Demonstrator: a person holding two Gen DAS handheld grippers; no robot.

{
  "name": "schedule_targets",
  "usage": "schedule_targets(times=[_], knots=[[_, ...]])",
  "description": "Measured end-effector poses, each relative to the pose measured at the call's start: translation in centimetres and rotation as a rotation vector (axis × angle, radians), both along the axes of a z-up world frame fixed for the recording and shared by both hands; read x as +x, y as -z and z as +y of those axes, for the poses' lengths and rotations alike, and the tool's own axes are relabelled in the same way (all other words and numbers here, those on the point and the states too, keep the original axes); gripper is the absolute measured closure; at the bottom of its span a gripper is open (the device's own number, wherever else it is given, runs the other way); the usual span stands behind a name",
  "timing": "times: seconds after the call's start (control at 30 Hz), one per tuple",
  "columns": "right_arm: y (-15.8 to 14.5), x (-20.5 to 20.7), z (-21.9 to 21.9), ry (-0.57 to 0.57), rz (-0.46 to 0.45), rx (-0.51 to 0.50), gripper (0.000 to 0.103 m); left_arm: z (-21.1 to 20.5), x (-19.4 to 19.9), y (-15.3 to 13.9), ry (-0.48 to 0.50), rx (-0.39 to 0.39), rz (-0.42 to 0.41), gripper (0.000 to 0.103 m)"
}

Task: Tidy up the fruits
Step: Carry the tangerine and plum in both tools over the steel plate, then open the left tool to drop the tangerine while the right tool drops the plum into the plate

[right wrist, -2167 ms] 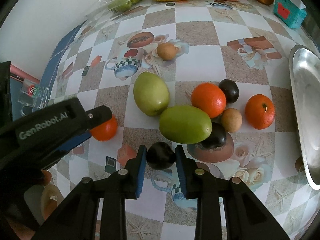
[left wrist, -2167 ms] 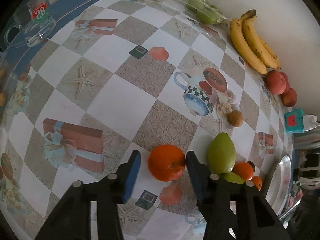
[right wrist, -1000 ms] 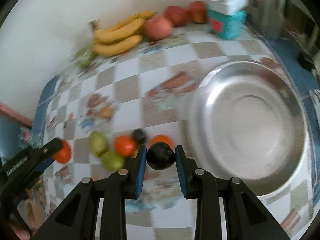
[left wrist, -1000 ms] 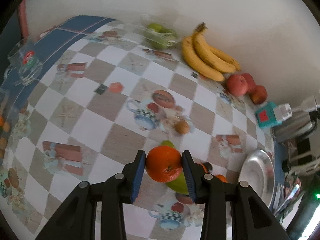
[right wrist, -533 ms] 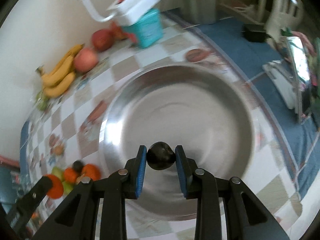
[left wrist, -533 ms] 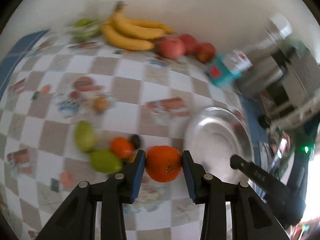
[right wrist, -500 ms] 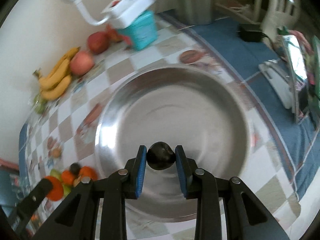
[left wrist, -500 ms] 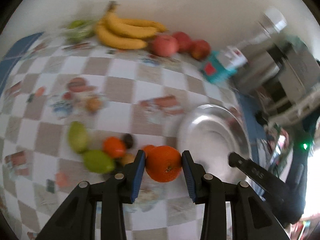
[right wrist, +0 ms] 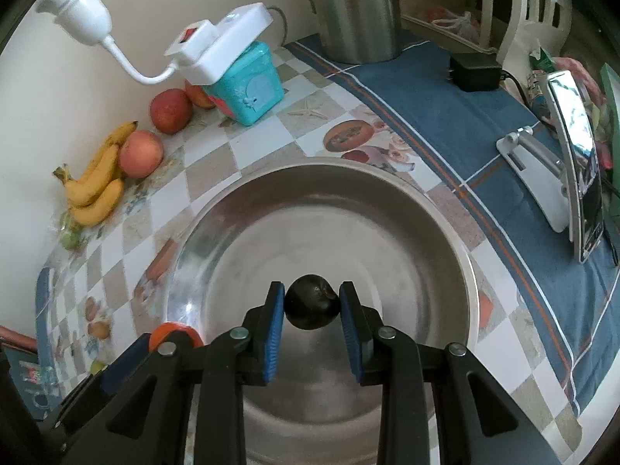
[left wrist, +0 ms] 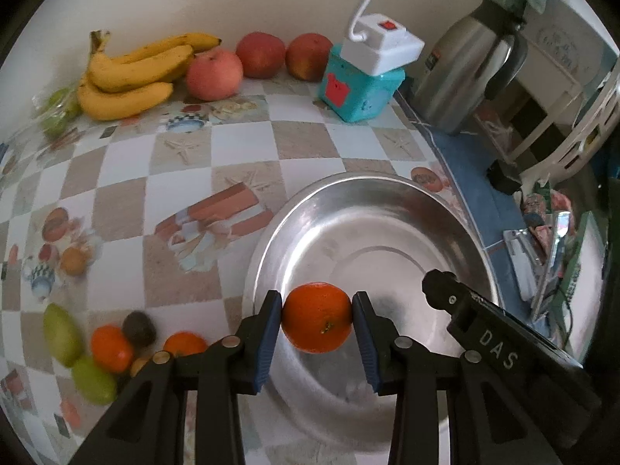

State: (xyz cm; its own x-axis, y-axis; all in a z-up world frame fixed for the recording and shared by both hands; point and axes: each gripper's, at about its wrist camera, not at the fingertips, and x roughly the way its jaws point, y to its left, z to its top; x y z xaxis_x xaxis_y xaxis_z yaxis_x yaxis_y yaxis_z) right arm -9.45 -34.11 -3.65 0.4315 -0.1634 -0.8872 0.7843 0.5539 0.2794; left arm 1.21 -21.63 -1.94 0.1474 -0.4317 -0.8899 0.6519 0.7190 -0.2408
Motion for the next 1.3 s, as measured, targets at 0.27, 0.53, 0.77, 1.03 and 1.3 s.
schedule_targets(times=[0.27,0.53,0.77,1.03,1.3], knots=[[1.7,0.4,-1.5,0.028,0.012,0.028,0.072,-1.9,0.8,1.8,0.005,0.011,0.007,0.063],[2.1,0.5,-1.5,0.031,0.042,0.047,0.07,-1.7,0.6,2.8,-0.002,0.017,0.044,0.061],[0.3,0.2,-0.8,0.024,0.019,0.045,0.051,-0.4,0.6,1.4,-0.025,-0.024,0.075,0.055],[-1.9,-0.5,0.9,-0.006,0.006,0.016,0.049,2.5,0.9,-0.9,-0.069,-0.038,0.081,0.047],[-2.4,-1.3,3.2,-0.053,0.011,0.027,0.049,7.2,2.6,-1.3,-0.192,0.055,0.029,0.047]])
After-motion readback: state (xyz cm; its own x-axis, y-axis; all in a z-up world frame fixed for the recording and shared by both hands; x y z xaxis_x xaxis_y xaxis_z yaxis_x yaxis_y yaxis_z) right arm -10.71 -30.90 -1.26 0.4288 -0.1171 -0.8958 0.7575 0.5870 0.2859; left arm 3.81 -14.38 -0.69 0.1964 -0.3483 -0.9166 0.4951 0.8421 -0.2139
